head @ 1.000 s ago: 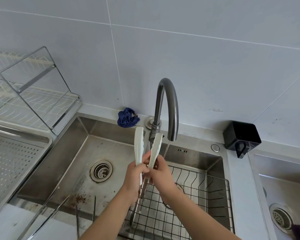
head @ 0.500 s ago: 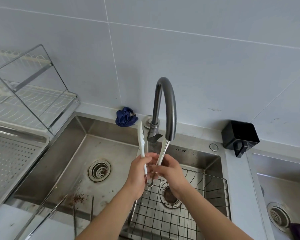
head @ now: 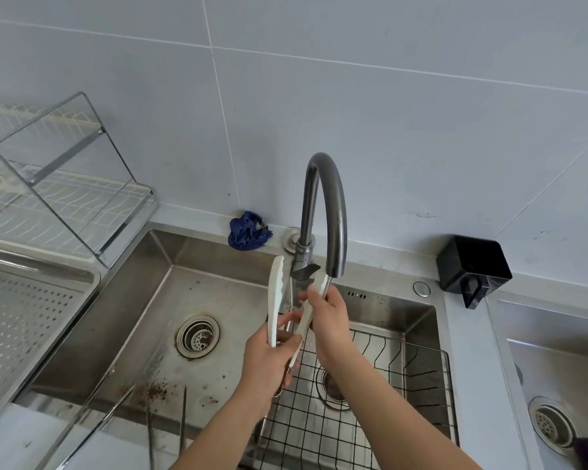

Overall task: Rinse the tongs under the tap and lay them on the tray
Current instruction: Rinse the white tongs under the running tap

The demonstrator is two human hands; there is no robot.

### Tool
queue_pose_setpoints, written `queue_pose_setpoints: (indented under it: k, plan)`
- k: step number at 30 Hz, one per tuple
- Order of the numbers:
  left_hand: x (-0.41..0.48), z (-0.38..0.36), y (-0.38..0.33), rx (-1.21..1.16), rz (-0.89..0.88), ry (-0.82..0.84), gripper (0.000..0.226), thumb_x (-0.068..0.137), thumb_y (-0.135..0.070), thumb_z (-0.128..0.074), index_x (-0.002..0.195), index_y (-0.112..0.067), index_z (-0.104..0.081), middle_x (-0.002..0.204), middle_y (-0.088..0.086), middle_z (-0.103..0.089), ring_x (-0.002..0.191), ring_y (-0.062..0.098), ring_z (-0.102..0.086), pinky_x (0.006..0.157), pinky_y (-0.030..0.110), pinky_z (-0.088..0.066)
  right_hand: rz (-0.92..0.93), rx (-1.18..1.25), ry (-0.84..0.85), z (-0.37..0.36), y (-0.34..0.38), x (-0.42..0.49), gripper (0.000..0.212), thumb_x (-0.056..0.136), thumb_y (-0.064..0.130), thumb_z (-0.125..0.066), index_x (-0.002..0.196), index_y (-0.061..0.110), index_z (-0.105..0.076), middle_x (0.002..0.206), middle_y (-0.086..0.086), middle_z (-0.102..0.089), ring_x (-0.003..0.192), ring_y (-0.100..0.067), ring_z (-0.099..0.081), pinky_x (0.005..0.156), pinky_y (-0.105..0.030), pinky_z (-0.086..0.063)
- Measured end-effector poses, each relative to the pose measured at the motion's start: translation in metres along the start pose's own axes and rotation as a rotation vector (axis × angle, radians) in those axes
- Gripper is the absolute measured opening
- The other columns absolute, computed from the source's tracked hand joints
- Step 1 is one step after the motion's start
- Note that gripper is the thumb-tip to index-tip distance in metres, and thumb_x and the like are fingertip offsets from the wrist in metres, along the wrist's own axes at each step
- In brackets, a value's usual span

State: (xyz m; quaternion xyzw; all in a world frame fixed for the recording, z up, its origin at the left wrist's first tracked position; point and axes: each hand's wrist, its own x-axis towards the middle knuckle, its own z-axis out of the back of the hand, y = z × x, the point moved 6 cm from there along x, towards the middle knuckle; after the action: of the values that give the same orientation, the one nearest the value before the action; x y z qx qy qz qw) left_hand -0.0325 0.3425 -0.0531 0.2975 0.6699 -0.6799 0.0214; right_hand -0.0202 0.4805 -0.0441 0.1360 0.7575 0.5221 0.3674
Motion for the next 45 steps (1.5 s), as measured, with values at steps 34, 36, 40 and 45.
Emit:
queue_pose_setpoints:
  k: [34, 36, 40, 45]
  plan:
    - [-0.018, 0.032, -0.026, 0.568, -0.438, -0.264, 0.008, 0.082, -0.013, -0.081, 0.088, -0.017, -0.077, 0.072, -0.009, -0.068, 0.065, 0.009, -0.063, 0.055, 0.021, -0.050, 0.260, -0.802, 0.087, 0.013, 0.057, 0.014, 0.025, 0.104, 0.019, -0.053, 0.092, 0.005, -0.069, 0.062, -0.009, -0.068, 0.045, -0.009, -0.063, 0.046, -0.027, -0.054]
    - [-0.019, 0.036, -0.029, 0.589, -0.444, -0.264, 0.008, 0.082, -0.013, -0.081, 0.088, -0.017, -0.077, 0.073, -0.010, -0.068, 0.064, 0.008, -0.064, 0.058, 0.023, -0.052, 0.238, -0.757, 0.154, 0.014, 0.056, 0.013, 0.025, 0.104, 0.013, -0.047, 0.095, 0.004, -0.069, 0.062, -0.009, -0.068, 0.045, -0.011, -0.063, 0.049, -0.031, -0.058]
    - [-0.019, 0.037, -0.037, 0.652, -0.484, -0.240, 0.008, 0.083, -0.014, -0.080, 0.090, -0.014, -0.077, 0.075, -0.011, -0.067, 0.065, 0.008, -0.063, 0.058, 0.028, -0.054, 0.282, -0.750, 0.113, 0.020, 0.060, 0.013, 0.033, 0.104, 0.015, -0.047, 0.083, 0.001, -0.068, 0.059, -0.014, -0.069, 0.041, -0.014, -0.057, 0.040, -0.027, -0.047]
    - [-0.013, 0.047, -0.045, 0.845, -0.494, -0.182, 0.006, 0.082, -0.021, -0.080, 0.086, -0.019, -0.076, 0.070, -0.013, -0.064, 0.064, 0.005, -0.060, 0.056, 0.031, -0.053, 0.158, -0.772, 0.265, 0.025, 0.052, 0.015, 0.024, 0.099, 0.005, -0.046, 0.091, 0.001, -0.068, 0.065, -0.009, -0.072, 0.047, -0.019, -0.063, 0.043, -0.030, -0.052]
